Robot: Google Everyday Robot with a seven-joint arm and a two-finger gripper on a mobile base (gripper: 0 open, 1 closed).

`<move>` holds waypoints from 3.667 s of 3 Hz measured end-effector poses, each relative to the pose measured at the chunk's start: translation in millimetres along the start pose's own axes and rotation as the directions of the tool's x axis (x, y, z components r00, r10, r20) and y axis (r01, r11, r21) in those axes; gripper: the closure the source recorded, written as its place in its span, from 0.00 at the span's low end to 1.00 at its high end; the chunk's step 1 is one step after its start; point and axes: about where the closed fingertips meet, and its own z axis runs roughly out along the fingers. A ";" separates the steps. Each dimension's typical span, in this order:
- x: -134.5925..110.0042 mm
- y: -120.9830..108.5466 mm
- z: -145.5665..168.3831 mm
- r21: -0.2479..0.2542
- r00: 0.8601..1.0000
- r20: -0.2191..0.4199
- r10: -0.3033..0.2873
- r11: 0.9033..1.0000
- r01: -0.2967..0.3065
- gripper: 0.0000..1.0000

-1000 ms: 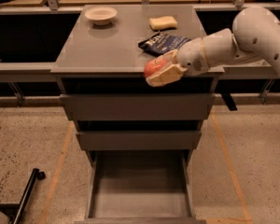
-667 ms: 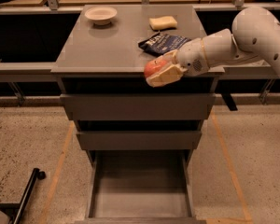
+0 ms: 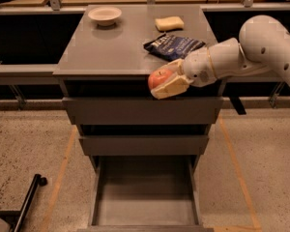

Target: Place apple into bottom drawer

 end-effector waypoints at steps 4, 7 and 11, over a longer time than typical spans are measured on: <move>240.8 102.3 98.3 0.082 0.926 0.027 0.376 0.923 -0.377 1.00; 250.8 97.7 136.7 0.053 0.961 0.032 0.274 0.960 -0.275 1.00; 365.9 82.4 250.3 -0.033 0.953 0.075 0.292 0.956 -0.291 1.00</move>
Offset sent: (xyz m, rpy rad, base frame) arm -0.1149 -0.0352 -0.2022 0.1125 0.1794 -0.3249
